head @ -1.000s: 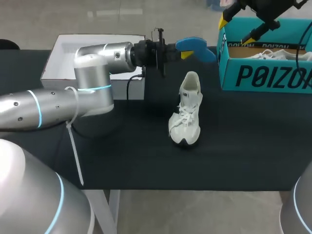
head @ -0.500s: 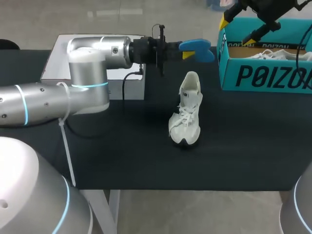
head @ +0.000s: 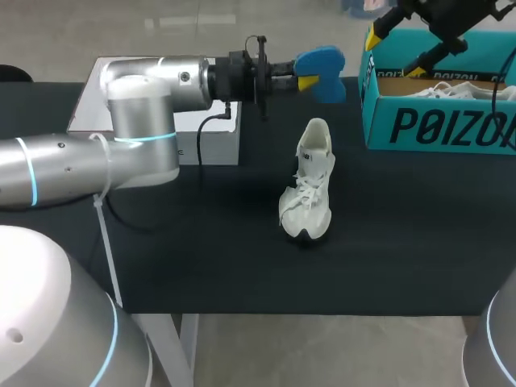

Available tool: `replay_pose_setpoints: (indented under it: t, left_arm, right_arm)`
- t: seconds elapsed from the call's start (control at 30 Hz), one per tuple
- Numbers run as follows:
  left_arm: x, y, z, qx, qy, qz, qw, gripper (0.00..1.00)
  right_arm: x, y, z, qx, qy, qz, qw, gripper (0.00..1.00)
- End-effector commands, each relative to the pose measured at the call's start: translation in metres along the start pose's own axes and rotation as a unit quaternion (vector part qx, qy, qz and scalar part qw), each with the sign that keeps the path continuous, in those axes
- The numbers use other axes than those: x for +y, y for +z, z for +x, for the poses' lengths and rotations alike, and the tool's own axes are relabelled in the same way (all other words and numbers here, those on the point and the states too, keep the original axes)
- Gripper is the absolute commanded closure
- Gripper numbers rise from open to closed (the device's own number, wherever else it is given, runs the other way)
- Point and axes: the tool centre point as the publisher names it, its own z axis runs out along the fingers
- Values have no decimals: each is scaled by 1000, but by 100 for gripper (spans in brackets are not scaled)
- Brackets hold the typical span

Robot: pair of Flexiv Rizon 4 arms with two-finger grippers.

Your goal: Take the shoe out of the shoebox, open the shoe tongue, remove and reinsert the insole, then place the shoe into the shoebox

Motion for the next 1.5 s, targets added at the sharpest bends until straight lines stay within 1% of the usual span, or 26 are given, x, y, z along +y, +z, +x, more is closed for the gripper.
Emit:
replay_pose_setpoints:
  t: [0.03, 0.37, 0.4, 0.43, 0.5, 0.53, 0.57, 0.6, 0.63, 0.87, 1.03, 1.07, 1.1, 1.13, 1.17, 1.2, 1.23, 1.27, 1.5]
  left_arm:
    - [5, -1, -2, -5, -126, 41, 991, 100]
    - [5, -1, -2, -5, -126, 41, 991, 100]
    - [4, 2, -3, -11, -153, 15, 988, 100]
    - [4, 5, -6, -25, -174, -1, 985, 100]
    - [4, 8, -15, -60, -252, -35, 965, 100]
    - [5, 9, -20, -61, -261, -35, 963, 100]
    - [5, 8, -24, -55, -286, -38, 956, 100]
    - [6, 7, -27, -52, -293, -31, 954, 100]
    - [7, 5, -30, -63, -296, -30, 953, 100]
    - [7, 5, -30, -63, -296, -30, 953, 100]
    - [7, 5, -30, -63, -296, -30, 953, 100]
    - [9, 7, -35, -61, -348, -43, 935, 100]
    - [13, 11, -41, -71, -412, -82, 905, 100]
    - [18, 14, -45, -88, -451, -113, 881, 100]
    - [20, 15, -47, -56, -487, -93, 867, 100]
    - [19, 14, -46, -23, -508, -86, 857, 100]
    - [17, 12, -47, -19, -516, -68, 854, 100]
    - [14, 9, -46, -15, -512, -49, 858, 100]
    - [14, 9, -46, -15, -512, -49, 858, 100]
  right_arm:
    - [-2, 0, -1, 0, 1, 0, 1000, 0]
    - [-3, 2, -4, 1, 7, 2, 1000, 0]
    - [-3, 3, -3, 1, 7, 2, 1000, 0]
    - [-3, 3, -3, 1, 6, 2, 1000, 0]
    - [-3, 2, -2, 2, 6, 2, 1000, 0]
    - [-3, 2, -2, 2, 6, 1, 1000, 0]
    - [-3, 2, -2, 3, 6, 1, 1000, 0]
    - [-3, 2, -2, 3, 6, 1, 1000, 0]
    - [-3, 1, -1, 3, 6, 0, 1000, 0]
    - [-5, 0, -4, 2, 10, -1, 1000, 0]
    - [-2, 0, -3, 0, 11, 1, 1000, 0]
    - [-1, 0, -3, -1, 10, 1, 1000, 0]
    - [-1, 0, -2, -1, 10, 1, 1000, 0]
    - [0, 0, -1, -1, 9, 1, 1000, 0]
    - [0, 0, -1, -1, 9, 1, 1000, 0]
    - [1, 0, -1, -1, 9, 1, 1000, 0]
    - [1, 0, -1, -1, 8, 1, 1000, 0]
    - [1, 0, -1, 0, 8, 1, 1000, 0]
    - [3, 3, -2, -1, 10, 4, 1000, 0]
